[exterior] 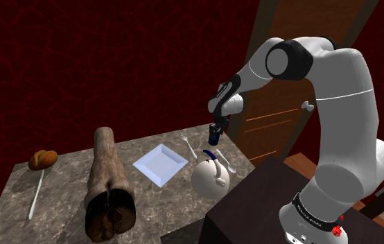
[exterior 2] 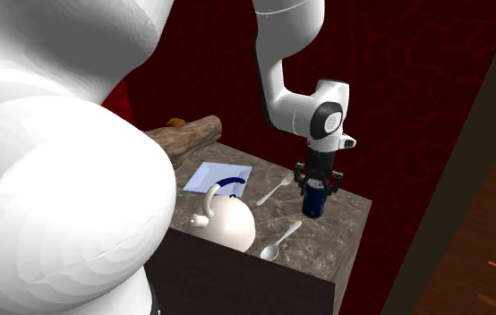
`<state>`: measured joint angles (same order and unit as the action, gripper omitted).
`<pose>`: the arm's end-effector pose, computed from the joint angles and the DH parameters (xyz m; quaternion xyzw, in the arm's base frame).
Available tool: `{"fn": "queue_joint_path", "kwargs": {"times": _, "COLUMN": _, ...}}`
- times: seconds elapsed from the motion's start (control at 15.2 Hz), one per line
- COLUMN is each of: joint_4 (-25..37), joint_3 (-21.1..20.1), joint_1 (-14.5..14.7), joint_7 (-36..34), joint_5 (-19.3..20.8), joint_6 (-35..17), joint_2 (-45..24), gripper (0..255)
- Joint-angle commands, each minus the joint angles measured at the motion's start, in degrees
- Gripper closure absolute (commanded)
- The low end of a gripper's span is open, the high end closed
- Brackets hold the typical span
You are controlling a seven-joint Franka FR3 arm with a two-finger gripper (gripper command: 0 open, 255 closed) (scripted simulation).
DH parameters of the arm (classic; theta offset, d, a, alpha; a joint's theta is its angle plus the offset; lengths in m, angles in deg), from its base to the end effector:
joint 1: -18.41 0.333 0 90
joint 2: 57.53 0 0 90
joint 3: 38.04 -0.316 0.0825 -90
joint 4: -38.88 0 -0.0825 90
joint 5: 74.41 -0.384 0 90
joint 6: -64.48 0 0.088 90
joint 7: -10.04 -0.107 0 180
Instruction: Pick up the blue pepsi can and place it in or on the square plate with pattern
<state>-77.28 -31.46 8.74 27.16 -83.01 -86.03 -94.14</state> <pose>0.5634 -0.1689 0.1258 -0.9987 0.0477 0.0148 0.0059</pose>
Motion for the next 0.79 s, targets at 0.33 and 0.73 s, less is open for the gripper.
{"fn": "queue_joint_path", "kwargs": {"times": 0.33, "joint_4": -0.1, "joint_3": 0.0, "joint_1": 0.0, "joint_7": 0.0, "joint_5": 0.0, "joint_6": 0.0, "joint_2": 0.0, "gripper": 255}}
{"fn": "queue_joint_path", "kwargs": {"times": 0.73, "joint_4": -1.0, "joint_3": 0.6, "joint_1": 0.5, "joint_7": -0.4, "joint_5": 0.6, "joint_6": 2.5, "joint_2": 3.4, "gripper": 255}}
